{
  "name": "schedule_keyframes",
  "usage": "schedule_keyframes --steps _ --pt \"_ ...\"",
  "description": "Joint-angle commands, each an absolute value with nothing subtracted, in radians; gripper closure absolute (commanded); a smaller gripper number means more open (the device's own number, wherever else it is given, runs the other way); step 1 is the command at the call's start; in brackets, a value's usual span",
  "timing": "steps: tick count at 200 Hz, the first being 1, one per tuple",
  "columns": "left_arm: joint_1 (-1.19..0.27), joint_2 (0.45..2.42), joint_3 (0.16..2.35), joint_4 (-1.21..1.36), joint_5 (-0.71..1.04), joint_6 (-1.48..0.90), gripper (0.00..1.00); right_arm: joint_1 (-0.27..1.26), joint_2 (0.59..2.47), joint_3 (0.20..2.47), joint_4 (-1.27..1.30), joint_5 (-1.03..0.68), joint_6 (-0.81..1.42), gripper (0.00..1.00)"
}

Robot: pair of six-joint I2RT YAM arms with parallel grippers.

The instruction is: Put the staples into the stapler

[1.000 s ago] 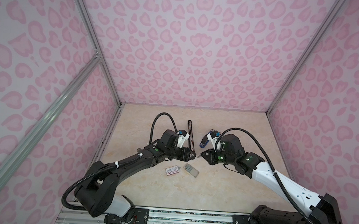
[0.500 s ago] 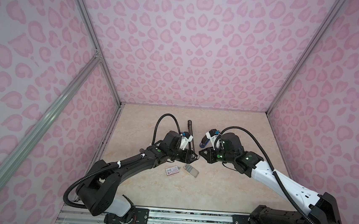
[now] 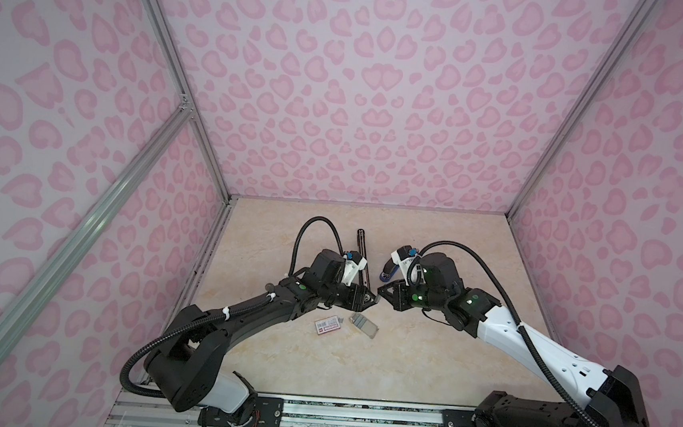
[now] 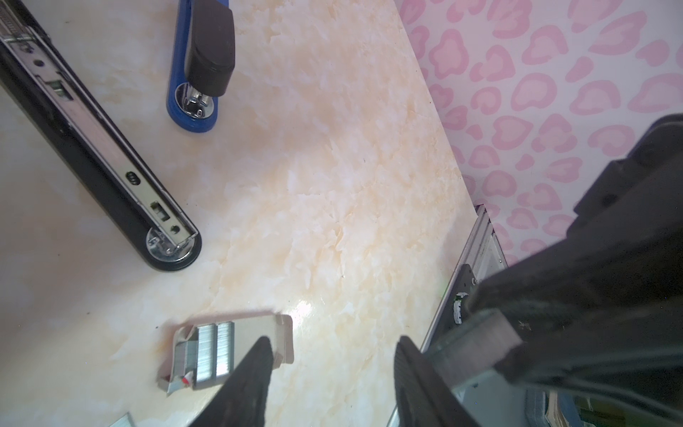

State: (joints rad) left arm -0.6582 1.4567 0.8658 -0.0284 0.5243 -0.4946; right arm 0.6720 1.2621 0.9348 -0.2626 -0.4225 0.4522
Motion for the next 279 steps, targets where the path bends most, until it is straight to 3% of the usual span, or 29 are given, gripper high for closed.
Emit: schedule_keyframes --steps 1,91,190,279 --pt "-0.658 1.447 0.860 0.001 0.504 -0.499 0.44 0.673 1.261 0.941 -0.245 -0.430 0.449 0.84" --pt "-0.583 1.384 0.745 -0.010 0.388 -0.560 0.44 0.624 1.315 1.065 -0.367 -0.373 0.382 0.84" --pt "-0.552 1.144 0.606 -0.119 0.244 -0.569 0.44 0.601 1.788 1.581 -0.628 -0.215 0.306 0.84" --pt "-0.540 1.119 0.574 -0.128 0.248 -0.569 0.43 0.623 2.169 1.992 -0.844 -0.127 0.283 0.84"
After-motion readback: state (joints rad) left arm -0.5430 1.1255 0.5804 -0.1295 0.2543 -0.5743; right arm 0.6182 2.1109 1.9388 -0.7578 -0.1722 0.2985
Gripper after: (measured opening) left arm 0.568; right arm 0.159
